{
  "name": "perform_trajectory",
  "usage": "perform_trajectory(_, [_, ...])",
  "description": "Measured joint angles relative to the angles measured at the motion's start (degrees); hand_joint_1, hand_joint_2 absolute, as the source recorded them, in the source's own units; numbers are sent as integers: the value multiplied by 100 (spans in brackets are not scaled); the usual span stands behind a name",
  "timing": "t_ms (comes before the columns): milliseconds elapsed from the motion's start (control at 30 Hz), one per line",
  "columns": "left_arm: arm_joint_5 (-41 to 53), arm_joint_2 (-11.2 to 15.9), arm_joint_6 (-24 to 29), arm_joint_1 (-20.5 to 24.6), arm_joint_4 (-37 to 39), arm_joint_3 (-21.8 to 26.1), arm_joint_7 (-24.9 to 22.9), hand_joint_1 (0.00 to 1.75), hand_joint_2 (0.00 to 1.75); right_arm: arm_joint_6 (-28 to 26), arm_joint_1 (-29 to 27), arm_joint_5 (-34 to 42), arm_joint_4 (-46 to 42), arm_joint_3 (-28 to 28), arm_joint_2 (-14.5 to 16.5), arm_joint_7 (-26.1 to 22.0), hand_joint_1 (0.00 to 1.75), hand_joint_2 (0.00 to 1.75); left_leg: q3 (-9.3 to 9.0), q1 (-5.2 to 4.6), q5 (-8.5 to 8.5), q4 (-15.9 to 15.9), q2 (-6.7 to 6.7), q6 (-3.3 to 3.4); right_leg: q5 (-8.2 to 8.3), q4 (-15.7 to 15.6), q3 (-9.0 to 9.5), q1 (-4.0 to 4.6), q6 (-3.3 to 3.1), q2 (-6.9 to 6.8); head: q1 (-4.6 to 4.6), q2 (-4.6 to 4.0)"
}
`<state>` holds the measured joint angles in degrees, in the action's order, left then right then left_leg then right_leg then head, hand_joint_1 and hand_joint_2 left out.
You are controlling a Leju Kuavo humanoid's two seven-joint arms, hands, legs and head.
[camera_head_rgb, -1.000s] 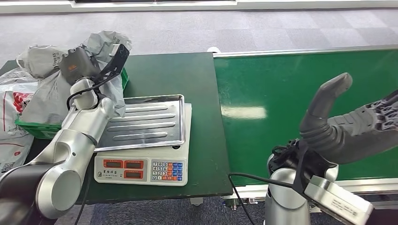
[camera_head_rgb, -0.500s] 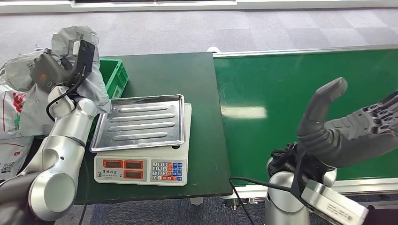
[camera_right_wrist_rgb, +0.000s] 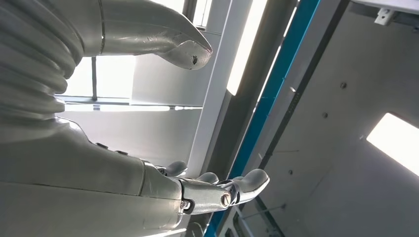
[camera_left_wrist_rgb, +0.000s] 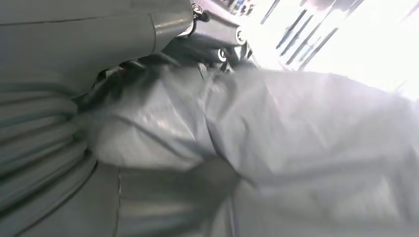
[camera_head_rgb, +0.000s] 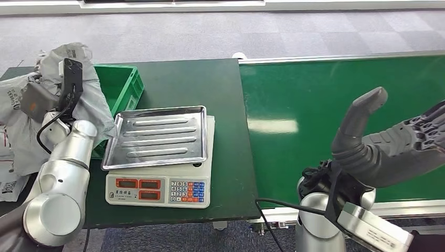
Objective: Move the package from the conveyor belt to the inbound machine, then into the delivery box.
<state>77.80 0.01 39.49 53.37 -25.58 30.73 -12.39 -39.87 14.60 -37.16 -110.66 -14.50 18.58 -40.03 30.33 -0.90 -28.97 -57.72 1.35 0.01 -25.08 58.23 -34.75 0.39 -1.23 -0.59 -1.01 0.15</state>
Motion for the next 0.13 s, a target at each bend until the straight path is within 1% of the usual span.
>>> perform_trajectory(133, [177,70,-98,-1,354,17,-362,0,0,0,1,1,-2,-54,0,-1,0,175,0,0,0,0,1,0,0,0,-1,1,0,1,0,0])
